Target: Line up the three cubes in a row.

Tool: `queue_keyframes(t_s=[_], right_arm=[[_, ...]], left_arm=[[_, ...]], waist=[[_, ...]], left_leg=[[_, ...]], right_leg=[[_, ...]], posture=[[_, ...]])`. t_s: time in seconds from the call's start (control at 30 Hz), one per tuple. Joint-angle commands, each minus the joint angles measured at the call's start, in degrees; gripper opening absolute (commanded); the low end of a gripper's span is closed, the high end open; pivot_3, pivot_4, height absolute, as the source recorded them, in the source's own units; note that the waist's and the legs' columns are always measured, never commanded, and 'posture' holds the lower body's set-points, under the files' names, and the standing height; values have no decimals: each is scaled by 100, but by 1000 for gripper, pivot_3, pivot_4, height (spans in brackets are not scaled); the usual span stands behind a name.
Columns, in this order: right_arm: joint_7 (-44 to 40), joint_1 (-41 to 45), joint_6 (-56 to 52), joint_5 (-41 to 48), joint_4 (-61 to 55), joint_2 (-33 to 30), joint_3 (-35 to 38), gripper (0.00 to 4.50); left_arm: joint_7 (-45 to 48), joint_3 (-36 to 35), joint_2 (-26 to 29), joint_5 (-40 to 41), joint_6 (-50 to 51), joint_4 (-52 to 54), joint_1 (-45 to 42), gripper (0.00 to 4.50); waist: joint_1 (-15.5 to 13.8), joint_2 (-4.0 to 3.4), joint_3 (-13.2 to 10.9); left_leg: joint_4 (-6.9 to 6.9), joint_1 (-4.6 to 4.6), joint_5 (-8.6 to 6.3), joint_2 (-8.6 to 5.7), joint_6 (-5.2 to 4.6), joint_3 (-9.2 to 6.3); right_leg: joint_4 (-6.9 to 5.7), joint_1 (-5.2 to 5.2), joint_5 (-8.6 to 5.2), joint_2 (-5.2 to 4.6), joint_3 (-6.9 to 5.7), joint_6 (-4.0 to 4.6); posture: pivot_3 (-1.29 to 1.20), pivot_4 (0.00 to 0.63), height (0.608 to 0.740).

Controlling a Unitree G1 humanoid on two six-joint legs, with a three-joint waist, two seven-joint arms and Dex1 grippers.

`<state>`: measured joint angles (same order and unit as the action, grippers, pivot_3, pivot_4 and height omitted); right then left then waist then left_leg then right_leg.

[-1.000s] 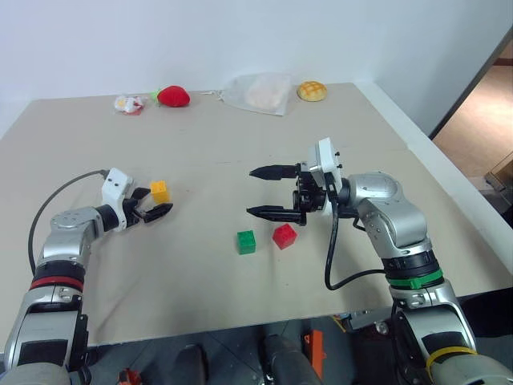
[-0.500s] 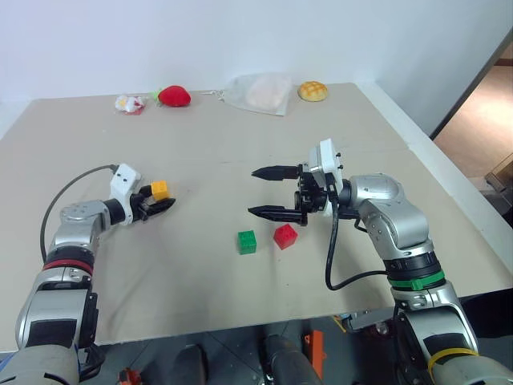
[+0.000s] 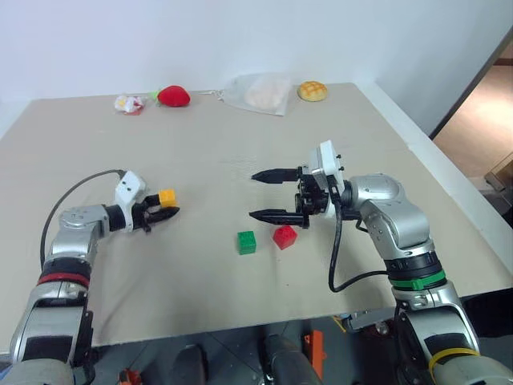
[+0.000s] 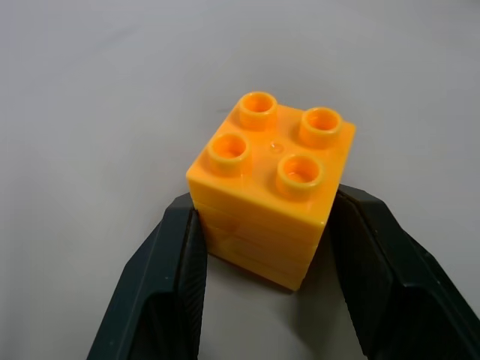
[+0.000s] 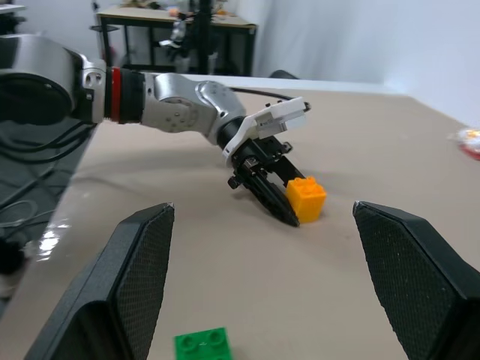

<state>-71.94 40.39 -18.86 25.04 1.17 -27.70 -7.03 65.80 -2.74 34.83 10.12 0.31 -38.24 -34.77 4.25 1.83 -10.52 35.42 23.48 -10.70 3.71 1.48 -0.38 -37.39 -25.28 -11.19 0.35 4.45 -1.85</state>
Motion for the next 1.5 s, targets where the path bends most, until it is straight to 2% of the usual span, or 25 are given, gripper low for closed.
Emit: queue_keyframes(t_s=[0.03, 0.23, 0.37, 0.7, 1.5], right_arm=[[-107, -17, 66, 45, -148, -154, 77, 3965], [-102, -189, -65, 193, -179, -439, 332, 3965], [-189, -480, -143, 320, -334, -734, 481, 3965], [106, -506, -166, 317, -394, -710, 503, 3965], [187, -417, -218, 309, -388, -634, 453, 3965]], left_arm=[[408, 131, 165, 268, 360, 1262, 454, 1828], [531, 246, 297, 535, 947, 2825, 1301, 1828], [433, 321, 252, 603, 1168, 3327, 1578, 1828], [298, 464, 149, 574, 1123, 3082, 1439, 1828], [-145, 488, 16, 880, 1467, 3705, 1995, 1828]], waist=[[0, 0, 0], [6, -1, 0], [2, 0, 0], [15, 0, 0], [9, 0, 0]], left_leg=[[0, -1, 0, 0, 0, 0], [0, -6, 0, 1, 0, -1], [4, -6, 0, 0, 0, 0], [6, -13, 0, 0, -1, -1], [5, -11, 0, 0, 0, 0]], right_leg=[[0, 1, 0, 0, 0, 0], [-2, 0, -14, 1, 0, 25], [-1, 3, -15, -3, 0, 25], [-2, 3, -11, 3, 3, 29], [-1, 3, -13, 4, 8, 26]], posture=[[0, 150, 740], [0, 150, 740], [0, 150, 740], [0, 150, 740], [0, 150, 740]])
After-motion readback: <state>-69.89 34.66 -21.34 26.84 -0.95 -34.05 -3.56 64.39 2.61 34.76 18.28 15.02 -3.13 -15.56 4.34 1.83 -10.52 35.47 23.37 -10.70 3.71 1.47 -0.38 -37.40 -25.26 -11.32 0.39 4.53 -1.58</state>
